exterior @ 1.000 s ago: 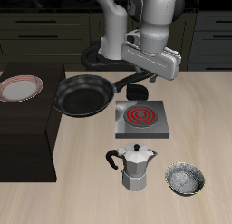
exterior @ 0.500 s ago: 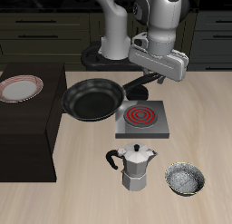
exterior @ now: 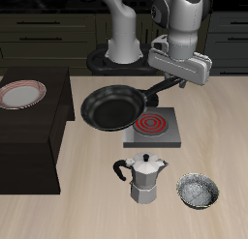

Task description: Place the frypan on the stove

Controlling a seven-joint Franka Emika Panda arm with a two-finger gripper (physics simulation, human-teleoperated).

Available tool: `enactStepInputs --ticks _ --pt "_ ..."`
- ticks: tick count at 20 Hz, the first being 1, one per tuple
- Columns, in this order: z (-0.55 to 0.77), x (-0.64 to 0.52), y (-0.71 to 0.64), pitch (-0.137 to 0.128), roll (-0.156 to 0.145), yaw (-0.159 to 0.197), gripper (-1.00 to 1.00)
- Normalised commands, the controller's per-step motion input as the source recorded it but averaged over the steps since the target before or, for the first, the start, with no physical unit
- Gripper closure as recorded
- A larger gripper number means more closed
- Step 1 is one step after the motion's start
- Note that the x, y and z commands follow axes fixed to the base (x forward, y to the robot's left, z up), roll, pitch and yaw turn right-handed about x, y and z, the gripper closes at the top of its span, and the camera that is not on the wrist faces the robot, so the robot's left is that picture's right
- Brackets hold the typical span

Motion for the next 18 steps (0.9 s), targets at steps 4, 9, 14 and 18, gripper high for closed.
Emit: enactStepInputs --ticks 4,9,14,18 --pt "-0.04 -0.24 0.24 -0.001 0.022 -0.006 1.0" --pt "-0.09 -0.14 0.2 0.003 0.029 0.016 1.0" --pt "-0.09 -0.15 0.28 -0.006 0.011 0.022 1.0" --pt "-0.02 -0.23 0.34 -0.015 0.044 0.011 1.0"
